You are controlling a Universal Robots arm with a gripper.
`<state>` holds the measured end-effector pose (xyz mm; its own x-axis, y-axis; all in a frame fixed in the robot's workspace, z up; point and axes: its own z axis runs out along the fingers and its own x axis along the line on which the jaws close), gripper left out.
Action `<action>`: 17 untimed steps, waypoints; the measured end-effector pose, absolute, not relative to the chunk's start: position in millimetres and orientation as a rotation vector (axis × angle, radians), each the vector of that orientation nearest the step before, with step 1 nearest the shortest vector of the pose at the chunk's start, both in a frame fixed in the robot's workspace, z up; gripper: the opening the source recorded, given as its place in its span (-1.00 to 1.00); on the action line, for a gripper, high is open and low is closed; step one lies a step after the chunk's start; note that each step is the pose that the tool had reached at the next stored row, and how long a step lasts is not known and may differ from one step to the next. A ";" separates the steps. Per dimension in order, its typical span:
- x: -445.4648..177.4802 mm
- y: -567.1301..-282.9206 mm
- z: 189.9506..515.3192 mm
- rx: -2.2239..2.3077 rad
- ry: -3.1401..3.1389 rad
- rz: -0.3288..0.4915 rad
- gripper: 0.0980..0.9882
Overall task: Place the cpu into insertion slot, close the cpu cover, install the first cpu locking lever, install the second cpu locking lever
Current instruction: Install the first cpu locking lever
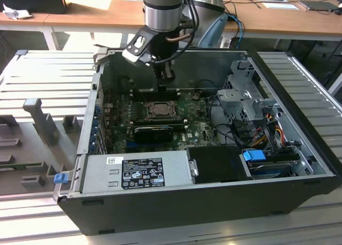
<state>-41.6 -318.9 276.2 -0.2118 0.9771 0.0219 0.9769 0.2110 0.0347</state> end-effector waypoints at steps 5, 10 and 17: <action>-41.6 -318.9 276.2 1.911 2.488 0.064 -0.98; -41.6 -318.9 276.2 1.858 2.529 0.064 -0.98; -41.6 -318.9 276.2 1.780 2.586 0.064 -0.98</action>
